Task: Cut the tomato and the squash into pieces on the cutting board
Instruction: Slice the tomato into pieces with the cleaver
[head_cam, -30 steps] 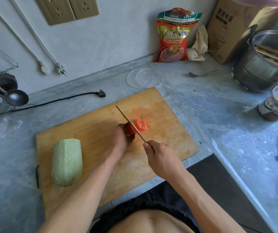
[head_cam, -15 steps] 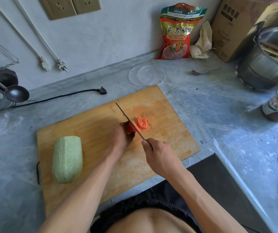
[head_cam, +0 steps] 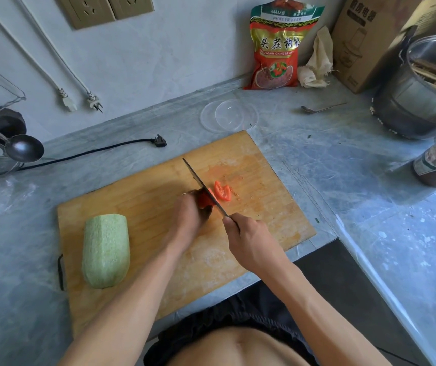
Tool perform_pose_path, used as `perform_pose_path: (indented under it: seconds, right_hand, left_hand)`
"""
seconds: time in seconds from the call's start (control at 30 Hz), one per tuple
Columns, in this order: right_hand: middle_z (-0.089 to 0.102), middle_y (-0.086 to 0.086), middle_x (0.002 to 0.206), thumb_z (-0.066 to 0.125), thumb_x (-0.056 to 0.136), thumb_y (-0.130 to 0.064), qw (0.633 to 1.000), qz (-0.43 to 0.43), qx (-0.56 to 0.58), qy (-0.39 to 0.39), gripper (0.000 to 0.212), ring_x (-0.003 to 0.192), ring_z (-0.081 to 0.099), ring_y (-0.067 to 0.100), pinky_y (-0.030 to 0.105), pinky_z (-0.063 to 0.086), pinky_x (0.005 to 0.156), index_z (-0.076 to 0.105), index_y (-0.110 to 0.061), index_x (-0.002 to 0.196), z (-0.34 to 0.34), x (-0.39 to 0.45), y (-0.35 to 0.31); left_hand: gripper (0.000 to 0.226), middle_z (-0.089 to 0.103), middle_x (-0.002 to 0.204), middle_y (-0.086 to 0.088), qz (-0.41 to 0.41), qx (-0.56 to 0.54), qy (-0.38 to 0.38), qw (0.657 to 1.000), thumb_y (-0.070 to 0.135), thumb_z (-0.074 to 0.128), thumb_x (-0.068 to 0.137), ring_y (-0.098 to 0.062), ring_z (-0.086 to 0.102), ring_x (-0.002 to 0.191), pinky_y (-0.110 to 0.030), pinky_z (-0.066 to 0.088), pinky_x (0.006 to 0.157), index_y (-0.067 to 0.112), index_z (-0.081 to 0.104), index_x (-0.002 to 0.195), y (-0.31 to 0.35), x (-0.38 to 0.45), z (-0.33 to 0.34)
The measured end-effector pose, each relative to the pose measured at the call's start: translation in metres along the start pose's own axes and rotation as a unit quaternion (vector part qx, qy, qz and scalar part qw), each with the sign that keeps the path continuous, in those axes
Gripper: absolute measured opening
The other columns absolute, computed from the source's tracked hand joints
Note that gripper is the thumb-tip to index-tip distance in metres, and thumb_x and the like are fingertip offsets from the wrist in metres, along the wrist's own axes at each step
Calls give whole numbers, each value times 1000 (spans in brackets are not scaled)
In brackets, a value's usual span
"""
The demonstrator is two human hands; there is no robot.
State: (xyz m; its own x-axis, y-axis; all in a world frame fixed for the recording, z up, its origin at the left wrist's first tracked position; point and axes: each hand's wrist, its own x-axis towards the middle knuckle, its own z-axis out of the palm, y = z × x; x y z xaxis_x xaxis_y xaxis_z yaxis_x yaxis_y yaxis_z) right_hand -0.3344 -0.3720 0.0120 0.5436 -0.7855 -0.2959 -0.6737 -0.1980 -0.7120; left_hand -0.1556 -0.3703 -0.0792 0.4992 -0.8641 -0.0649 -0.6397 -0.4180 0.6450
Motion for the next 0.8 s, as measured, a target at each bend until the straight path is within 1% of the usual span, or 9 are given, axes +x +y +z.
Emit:
perform_pose_path:
  seconds: [0.1,0.13,0.17,0.27,0.33,0.47,0.63,0.7,0.8]
  right_hand:
    - [49,5,59,35,105,-41,1000,2,-2,3,40,49,41,24,35,33,48,46,-17,75,5,8,-4]
    - [49,5,60,34,104,-41,1000,4,-3,2,39,49,42,24,34,34,48,46,-18,75,6,9,-4]
    - [50,5,61,35,104,-41,1000,4,-2,1,39,49,42,24,34,33,47,45,-19,74,5,8,-4]
    - [48,5,61,35,104,-40,1000,4,-5,-10,40,50,40,23,32,31,46,41,-21,69,2,2,-1]
    - [47,5,59,36,105,-38,1000,6,-3,-14,42,50,39,22,32,31,47,43,-17,70,-1,-2,1]
    - [47,6,59,36,105,-37,1000,17,4,-8,42,50,38,22,33,30,48,46,-13,73,2,2,4]
    - [47,6,64,34,105,-40,1000,17,-16,-9,37,55,41,22,33,29,47,44,-18,76,10,10,2]
    - [45,4,60,35,105,-40,1000,8,-12,-10,39,51,38,21,33,28,46,42,-20,72,10,6,6]
    - [41,-1,53,37,105,-36,1000,-3,-12,-1,39,45,35,18,30,25,45,45,-17,72,9,1,12]
  left_hand:
    - [12,75,82,-1,1,1,-4,1000,21,73,74,-15,72,77,-24,49,57,19,76,86,1,0,-1]
    - [13,75,81,-1,2,6,-5,1000,22,73,74,-16,72,77,-26,51,58,18,76,86,2,0,-2]
    - [12,75,81,-1,5,5,-6,1000,21,74,74,-16,72,77,-24,50,58,18,76,86,4,0,-3]
    - [13,76,83,-4,12,-10,0,1000,12,74,75,-17,71,77,-14,37,54,17,77,87,8,-1,-5]
    - [15,76,85,-7,11,-8,6,1000,9,75,75,-20,72,79,-18,39,58,15,77,89,8,-1,-6]
    - [16,76,87,-10,19,-25,9,999,9,74,75,-27,72,82,-29,51,63,13,76,91,7,-4,-3]
    - [10,75,85,-11,1,-12,11,1000,14,72,79,-32,70,85,-34,54,62,12,75,88,9,-4,-6]
    - [10,75,86,-13,2,-6,7,1000,12,71,78,-34,70,85,-38,55,64,10,75,87,7,-3,-7]
    - [11,75,87,-14,2,3,15,1000,12,73,78,-35,69,84,-34,51,63,9,76,88,7,-3,-6]
